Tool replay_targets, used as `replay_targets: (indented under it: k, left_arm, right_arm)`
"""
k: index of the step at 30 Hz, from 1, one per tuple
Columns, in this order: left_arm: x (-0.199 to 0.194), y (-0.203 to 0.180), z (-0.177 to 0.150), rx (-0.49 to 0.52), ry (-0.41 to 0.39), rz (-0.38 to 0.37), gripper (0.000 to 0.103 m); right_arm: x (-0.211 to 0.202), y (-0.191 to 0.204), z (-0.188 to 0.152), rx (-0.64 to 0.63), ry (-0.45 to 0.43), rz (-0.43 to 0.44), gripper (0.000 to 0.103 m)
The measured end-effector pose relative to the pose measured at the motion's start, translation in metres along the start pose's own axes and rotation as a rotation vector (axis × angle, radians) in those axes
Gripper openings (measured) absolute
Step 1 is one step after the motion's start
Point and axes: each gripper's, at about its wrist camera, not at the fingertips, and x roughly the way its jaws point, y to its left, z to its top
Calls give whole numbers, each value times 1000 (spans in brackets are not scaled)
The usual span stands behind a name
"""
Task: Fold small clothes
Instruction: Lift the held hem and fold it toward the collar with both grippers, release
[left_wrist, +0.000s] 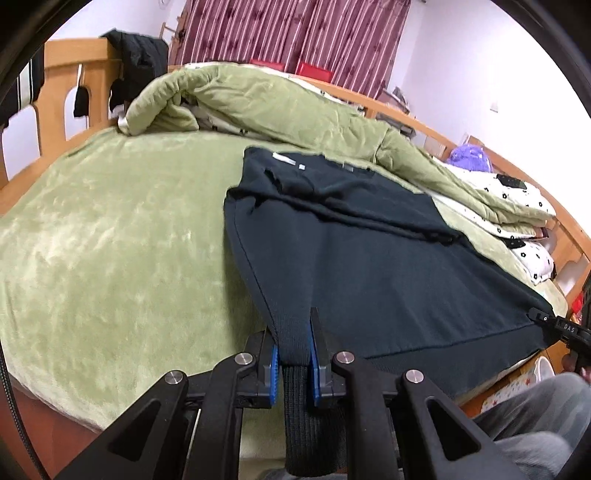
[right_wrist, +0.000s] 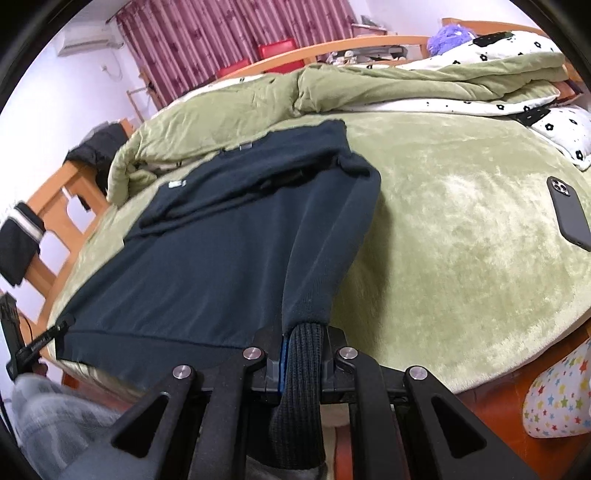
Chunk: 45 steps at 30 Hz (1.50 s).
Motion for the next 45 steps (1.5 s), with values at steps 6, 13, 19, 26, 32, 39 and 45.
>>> replay_targets:
  k: [6,13,19,26,32,39,45]
  left_arm:
    - [-3,-11,25,38,-50,21,13]
    - [13,-18,84,50,-105,34,13]
    - [51,-24,137,66,-129,75,13]
    - [104,-17,179,42,-102,89,13]
    - [160,-12,205,41,-78,88,13]
    - [216,-7,226,44,-66,90,13]
    - [253,-6,223,57,-28,117,14]
  right_arm:
    - [3,2,23,37,-30,23,10]
    - [14,4,84,79,-88,69,11]
    - [42,18,144,94,-132,70,11]
    - [91,26,196,98,-141,78,11]
    - [133,27,229,71,-147,78,11]
    - [192,23,265,47,-135,66,11]
    - [240,18,272,65,-108,23,11]
